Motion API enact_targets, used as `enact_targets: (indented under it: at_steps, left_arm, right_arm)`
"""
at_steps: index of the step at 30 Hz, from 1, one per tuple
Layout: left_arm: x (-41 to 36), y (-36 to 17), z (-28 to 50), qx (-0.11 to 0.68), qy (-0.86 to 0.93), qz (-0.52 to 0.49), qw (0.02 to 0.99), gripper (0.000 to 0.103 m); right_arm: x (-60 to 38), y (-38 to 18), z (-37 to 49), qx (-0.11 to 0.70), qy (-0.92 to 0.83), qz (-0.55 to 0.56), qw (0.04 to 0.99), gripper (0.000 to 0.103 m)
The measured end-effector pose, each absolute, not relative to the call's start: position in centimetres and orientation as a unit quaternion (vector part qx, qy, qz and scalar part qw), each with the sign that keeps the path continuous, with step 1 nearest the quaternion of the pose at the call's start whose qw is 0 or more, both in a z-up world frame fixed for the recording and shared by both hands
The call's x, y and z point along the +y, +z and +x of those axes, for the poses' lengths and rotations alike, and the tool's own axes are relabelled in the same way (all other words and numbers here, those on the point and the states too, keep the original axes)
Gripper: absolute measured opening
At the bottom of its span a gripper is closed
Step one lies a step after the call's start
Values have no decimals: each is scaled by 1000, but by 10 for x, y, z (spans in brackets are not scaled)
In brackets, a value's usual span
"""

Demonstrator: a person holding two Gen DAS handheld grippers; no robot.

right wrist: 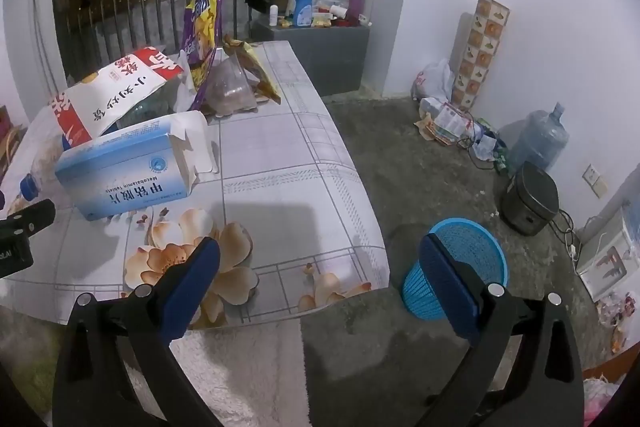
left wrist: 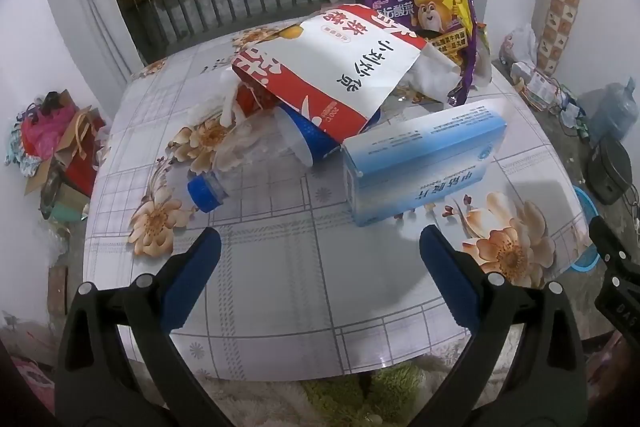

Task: Collect trash

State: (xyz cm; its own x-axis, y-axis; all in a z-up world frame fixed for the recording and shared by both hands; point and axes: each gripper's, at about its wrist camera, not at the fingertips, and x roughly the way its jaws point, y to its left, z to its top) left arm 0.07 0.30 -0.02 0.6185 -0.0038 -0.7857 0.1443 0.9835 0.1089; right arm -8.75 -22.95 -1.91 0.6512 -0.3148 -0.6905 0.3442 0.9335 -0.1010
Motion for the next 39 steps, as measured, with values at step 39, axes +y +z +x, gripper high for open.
enact_targets:
  at_steps: [39]
  left_arm:
    - [10,-1,1,436,-40,76,896,95]
  right_arm:
    - [-231,-19,-88,373,-180,25,910,97]
